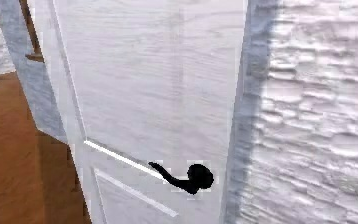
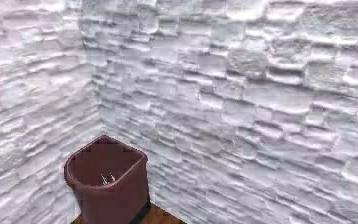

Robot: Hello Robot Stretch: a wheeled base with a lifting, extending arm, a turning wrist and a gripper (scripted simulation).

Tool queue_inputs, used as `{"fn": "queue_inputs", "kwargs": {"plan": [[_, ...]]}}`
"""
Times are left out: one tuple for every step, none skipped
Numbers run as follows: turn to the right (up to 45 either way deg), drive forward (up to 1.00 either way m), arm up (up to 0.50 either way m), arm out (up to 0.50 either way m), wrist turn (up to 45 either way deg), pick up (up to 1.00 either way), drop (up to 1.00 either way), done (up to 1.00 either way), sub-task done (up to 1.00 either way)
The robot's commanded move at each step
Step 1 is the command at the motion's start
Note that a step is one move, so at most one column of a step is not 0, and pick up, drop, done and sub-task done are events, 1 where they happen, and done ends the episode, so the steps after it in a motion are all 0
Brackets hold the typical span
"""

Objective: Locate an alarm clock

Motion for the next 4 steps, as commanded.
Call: {"fn": "queue_inputs", "kwargs": {"plan": [[-45.0,0.00,0.00,0.00,0.0,0.00,0.00,0.00,0.00],[-12.0,0.00,0.00,0.00,0.0,0.00,0.00,0.00,0.00],[0.0,1.00,0.00,0.00,0.0,0.00,0.00,0.00,0.00],[-6.0,0.00,0.00,0.00,0.0,0.00,0.00,0.00,0.00]]}}
